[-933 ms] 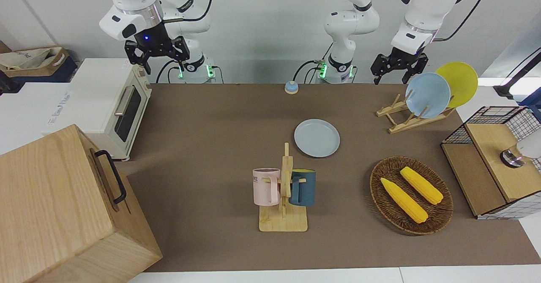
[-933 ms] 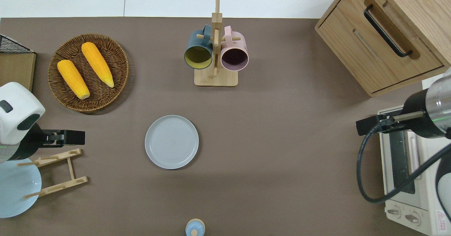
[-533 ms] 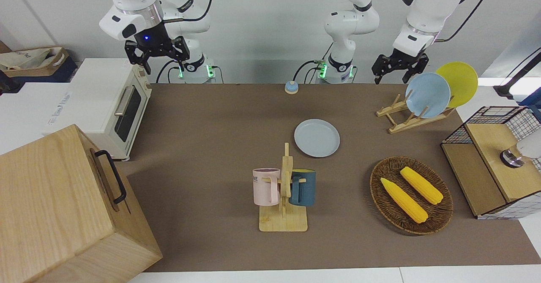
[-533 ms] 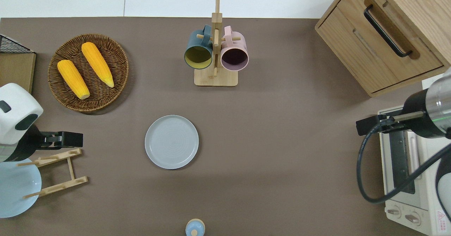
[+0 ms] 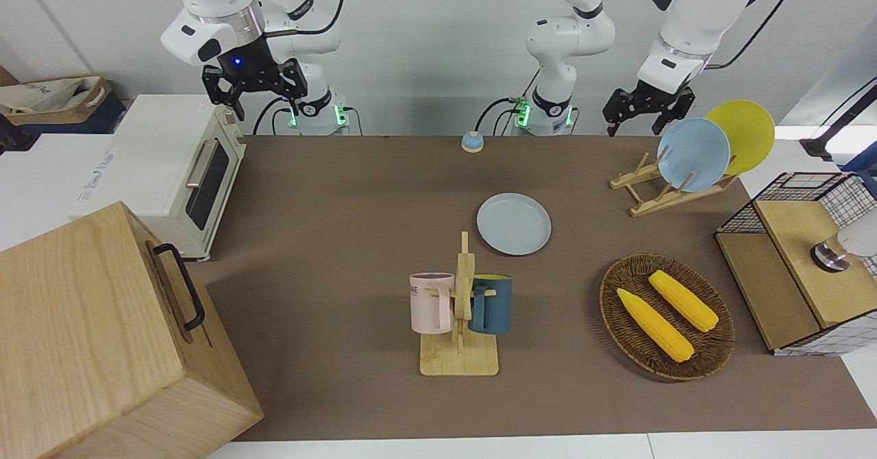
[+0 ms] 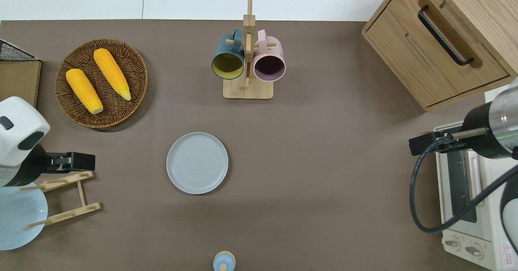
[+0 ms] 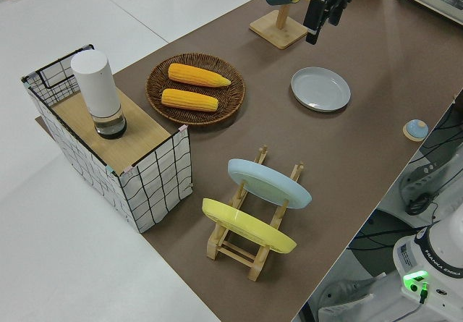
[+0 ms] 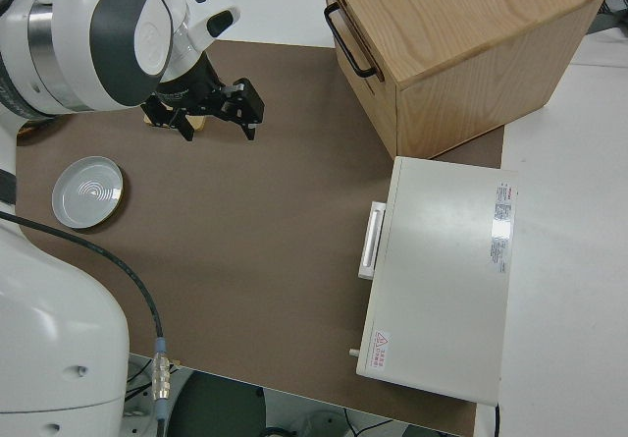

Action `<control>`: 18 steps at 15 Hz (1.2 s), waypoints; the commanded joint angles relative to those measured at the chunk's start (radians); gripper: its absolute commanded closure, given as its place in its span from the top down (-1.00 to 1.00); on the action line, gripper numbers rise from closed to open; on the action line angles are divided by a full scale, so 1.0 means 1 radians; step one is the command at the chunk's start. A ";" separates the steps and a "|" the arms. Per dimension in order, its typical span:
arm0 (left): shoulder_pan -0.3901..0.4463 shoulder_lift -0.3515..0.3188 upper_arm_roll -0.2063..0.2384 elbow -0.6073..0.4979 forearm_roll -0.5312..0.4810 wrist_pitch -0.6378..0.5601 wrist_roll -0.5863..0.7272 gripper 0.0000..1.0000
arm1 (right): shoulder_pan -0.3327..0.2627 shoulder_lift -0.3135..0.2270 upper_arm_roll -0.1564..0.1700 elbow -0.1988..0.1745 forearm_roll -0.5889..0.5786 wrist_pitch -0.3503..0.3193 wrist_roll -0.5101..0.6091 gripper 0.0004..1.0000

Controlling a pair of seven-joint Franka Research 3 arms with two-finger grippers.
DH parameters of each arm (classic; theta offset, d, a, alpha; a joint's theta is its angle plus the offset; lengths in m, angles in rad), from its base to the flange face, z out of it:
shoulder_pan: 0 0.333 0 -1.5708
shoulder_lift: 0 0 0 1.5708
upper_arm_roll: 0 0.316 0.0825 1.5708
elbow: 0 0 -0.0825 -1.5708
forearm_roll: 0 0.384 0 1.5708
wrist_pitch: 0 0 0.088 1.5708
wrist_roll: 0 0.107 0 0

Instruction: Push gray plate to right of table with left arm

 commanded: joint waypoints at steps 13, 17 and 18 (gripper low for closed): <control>-0.003 0.013 -0.007 -0.073 -0.083 0.027 -0.040 1.00 | -0.020 -0.003 0.015 0.008 0.010 -0.015 0.001 0.97; -0.013 0.045 -0.035 -0.134 -0.111 0.141 -0.141 1.00 | -0.020 -0.003 0.015 0.008 0.010 -0.015 0.001 0.97; -0.017 0.062 -0.038 -0.134 -0.111 0.152 -0.145 1.00 | -0.020 -0.003 0.014 0.008 0.010 -0.015 0.001 0.97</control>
